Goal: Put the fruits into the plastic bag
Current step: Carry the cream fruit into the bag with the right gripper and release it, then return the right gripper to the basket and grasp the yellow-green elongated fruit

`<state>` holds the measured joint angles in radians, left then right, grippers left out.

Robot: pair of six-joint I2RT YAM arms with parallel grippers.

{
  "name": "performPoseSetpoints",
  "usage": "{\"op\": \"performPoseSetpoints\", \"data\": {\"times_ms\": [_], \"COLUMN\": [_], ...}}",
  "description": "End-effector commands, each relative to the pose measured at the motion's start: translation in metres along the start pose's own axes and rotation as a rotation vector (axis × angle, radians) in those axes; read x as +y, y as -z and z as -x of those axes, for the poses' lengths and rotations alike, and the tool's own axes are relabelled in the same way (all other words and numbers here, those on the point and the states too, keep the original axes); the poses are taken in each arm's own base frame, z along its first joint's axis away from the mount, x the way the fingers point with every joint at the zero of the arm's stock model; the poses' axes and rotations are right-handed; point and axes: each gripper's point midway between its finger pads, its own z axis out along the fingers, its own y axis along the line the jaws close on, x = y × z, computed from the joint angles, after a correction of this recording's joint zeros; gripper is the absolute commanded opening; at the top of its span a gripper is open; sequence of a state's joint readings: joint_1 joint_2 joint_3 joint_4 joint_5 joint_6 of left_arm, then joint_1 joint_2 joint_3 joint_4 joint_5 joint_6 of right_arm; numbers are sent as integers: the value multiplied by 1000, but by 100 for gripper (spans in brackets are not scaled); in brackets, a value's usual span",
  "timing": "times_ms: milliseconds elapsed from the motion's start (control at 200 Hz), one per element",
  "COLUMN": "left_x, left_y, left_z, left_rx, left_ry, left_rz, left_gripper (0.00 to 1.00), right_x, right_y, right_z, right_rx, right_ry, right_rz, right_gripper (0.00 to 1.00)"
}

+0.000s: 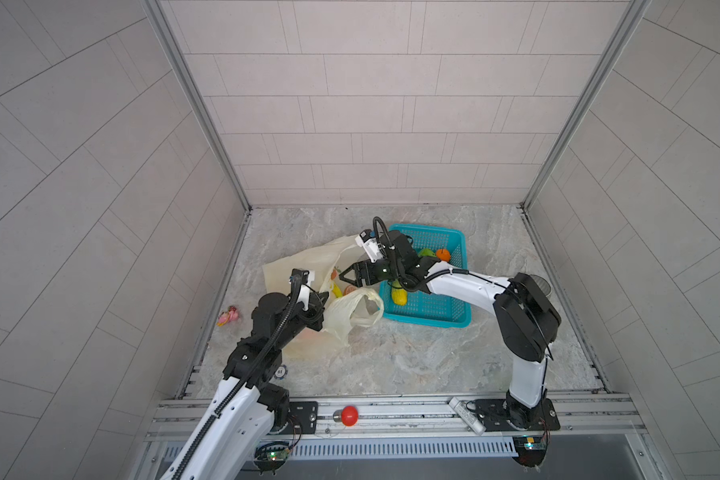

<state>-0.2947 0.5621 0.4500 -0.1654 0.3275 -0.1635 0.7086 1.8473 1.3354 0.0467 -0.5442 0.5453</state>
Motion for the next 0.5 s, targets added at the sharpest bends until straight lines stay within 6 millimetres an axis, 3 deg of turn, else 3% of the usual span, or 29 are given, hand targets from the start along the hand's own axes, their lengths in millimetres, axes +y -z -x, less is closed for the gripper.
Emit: {"op": "performPoseSetpoints", "data": {"times_ms": [0, 150, 280, 405, 495], "left_x": [0, 1, 1, 1, 1], "left_y": [-1, 0, -1, -1, -1], "left_z": [1, 0, 0, 0, 0], "left_rx": [-11, -9, -8, -9, -8], "left_ry": [-11, -11, -11, -12, -13], "left_rz": [-1, 3, 3, 2, 5], "left_gripper": [0, 0, 0, 0, 0], "right_x": [7, -4, -25, -61, -91], "right_y": [28, 65, 99, 126, 134], "right_z": [4, 4, -2, -9, -21], "right_rx": [-34, -78, -99, -113, -79], "right_ry": [78, 98, 114, 60, 16], "right_rz": [-53, -127, -220, -335, -437], "right_gripper": [82, 82, 82, 81, 80]}}
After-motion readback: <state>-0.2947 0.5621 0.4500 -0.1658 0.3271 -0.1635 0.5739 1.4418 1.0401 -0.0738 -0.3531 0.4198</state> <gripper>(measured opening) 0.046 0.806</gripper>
